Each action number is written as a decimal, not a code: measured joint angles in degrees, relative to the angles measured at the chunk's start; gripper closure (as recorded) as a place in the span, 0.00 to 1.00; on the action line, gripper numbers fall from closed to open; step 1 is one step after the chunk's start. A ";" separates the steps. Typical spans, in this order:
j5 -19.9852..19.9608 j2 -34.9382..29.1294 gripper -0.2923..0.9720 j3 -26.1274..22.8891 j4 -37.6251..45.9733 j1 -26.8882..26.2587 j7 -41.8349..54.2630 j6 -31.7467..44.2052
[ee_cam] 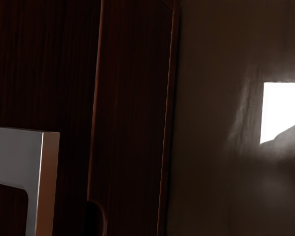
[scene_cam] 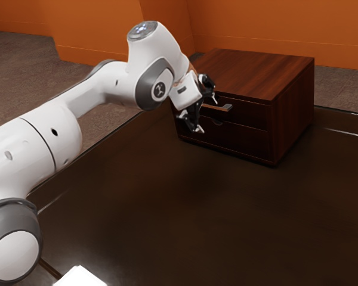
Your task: Pull the drawer handle with one arm to open the drawer
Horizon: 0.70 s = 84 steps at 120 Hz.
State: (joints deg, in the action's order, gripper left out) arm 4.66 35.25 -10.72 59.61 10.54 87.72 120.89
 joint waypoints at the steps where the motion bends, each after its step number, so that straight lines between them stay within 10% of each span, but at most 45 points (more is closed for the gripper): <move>1: 0.01 0.04 0.23 0.00 0.00 0.00 0.00 0.03; 48: -0.10 1.25 0.23 -0.01 -0.11 0.59 0.04 1.24; 84: -0.15 0.70 0.41 0.13 -0.05 0.55 -0.02 1.00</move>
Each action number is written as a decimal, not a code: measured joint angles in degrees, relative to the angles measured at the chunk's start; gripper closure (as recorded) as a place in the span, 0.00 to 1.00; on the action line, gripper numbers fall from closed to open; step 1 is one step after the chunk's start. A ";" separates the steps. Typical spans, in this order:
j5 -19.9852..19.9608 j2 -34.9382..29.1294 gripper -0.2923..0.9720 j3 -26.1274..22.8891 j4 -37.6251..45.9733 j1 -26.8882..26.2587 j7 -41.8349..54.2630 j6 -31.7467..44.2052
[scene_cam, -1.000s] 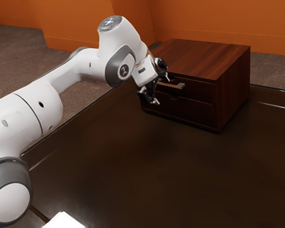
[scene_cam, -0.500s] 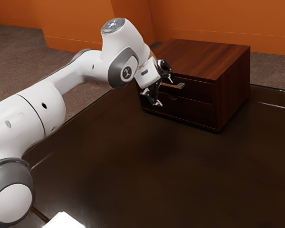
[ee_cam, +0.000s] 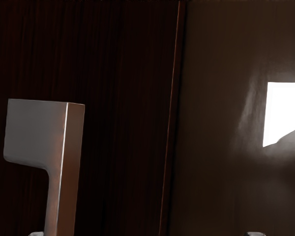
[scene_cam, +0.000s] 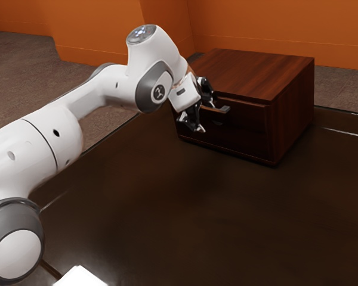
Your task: Pull the drawer handle with one arm to open the drawer
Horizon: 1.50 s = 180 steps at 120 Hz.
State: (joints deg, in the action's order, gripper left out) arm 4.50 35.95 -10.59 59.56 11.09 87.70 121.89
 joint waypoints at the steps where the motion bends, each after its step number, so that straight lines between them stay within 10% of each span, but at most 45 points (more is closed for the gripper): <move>1: 0.00 -0.01 0.41 0.01 0.01 0.00 0.00 -0.04; 180: -1.60 -19.09 0.69 2.04 22.07 0.08 -4.02 -5.61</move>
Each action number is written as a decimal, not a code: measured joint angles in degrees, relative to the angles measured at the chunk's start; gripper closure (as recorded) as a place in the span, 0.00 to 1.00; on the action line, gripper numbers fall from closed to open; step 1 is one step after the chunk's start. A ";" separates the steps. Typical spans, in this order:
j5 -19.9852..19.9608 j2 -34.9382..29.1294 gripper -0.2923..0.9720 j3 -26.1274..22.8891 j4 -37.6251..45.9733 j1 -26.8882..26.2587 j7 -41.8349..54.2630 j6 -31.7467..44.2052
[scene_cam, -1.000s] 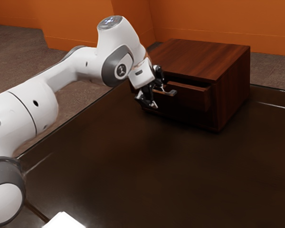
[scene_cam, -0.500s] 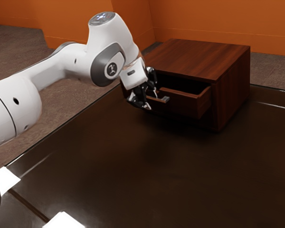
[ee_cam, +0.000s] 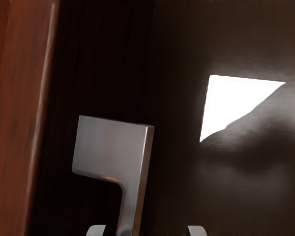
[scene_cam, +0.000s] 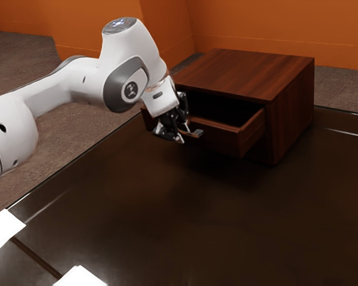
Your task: Pull the drawer handle with one arm to open the drawer
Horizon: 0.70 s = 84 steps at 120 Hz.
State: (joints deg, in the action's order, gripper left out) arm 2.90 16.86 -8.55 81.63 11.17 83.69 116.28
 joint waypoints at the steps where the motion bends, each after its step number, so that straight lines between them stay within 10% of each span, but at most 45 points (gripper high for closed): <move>1: -0.05 -0.13 0.69 0.01 0.13 0.00 -0.06 -0.01; 57: -1.00 -9.67 0.83 0.10 10.83 -0.02 -3.96 -0.07; 84: -2.55 -26.79 0.46 -1.60 8.74 -1.15 -5.55 -8.20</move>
State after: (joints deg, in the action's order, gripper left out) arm 0.35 -9.93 -10.15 90.37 10.02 78.14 108.08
